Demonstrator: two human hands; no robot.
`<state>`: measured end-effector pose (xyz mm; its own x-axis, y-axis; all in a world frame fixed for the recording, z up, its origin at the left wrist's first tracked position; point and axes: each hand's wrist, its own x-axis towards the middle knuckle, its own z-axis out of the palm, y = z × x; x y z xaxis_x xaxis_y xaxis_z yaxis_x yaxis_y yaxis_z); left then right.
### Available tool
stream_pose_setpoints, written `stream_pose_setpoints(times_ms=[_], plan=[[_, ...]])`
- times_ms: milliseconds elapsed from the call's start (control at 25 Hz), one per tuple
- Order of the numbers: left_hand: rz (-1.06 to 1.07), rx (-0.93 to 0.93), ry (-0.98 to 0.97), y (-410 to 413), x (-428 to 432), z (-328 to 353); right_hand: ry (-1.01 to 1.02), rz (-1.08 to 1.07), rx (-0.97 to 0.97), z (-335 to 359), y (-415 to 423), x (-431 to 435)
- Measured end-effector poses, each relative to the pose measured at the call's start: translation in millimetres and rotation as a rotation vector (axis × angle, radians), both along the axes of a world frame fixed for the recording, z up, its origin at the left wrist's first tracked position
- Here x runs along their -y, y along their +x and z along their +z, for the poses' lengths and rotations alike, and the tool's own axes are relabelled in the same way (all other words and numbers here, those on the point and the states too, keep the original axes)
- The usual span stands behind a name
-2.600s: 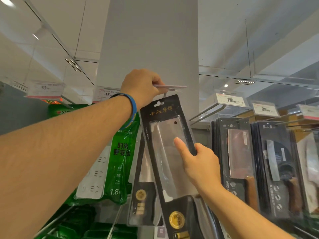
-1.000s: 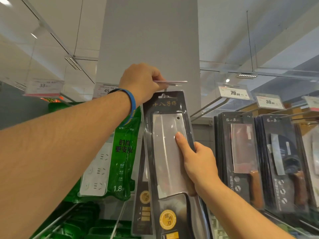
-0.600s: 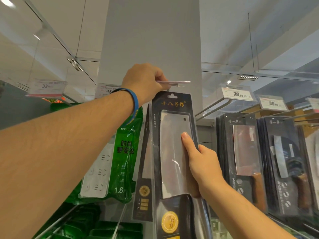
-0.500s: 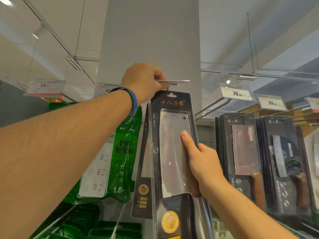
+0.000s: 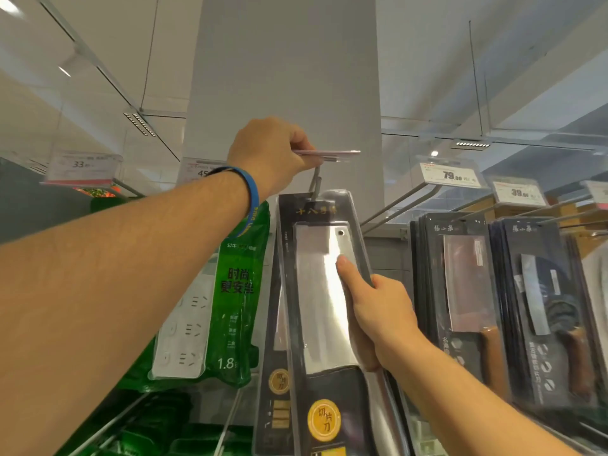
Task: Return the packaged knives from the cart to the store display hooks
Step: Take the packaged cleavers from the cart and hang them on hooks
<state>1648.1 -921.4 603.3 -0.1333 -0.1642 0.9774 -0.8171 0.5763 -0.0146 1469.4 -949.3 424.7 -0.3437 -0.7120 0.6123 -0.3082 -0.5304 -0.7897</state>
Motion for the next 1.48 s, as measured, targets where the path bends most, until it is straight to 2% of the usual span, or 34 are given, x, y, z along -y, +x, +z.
stream_pose_setpoints(times_ms=[400,640,960,1120,1240,1320,1400,1480], plan=[[-0.004,0.015,0.004,1,1,0,0.178,-0.040,-0.094,0,13,67],[-0.002,0.006,0.021,1,-6,-5,0.238,0.006,-0.088,-1,25,71],[0.195,0.211,-0.039,5,-15,-21,0.274,-0.064,-0.235,2,19,57],[0.237,0.256,-0.035,3,-18,-35,0.392,-0.062,-0.306,1,16,47],[0.176,0.177,-0.055,1,-21,-60,0.503,-0.097,-0.424,-25,4,39],[0.080,0.074,-0.080,-2,-23,-85,0.506,-0.162,-0.471,-47,-7,34],[-0.054,-0.035,-0.035,-9,-18,-119,0.437,-0.183,-0.439,-58,-17,23],[-0.223,-0.200,0.086,-20,-5,-165,0.325,-0.083,-0.348,-68,-27,5]])
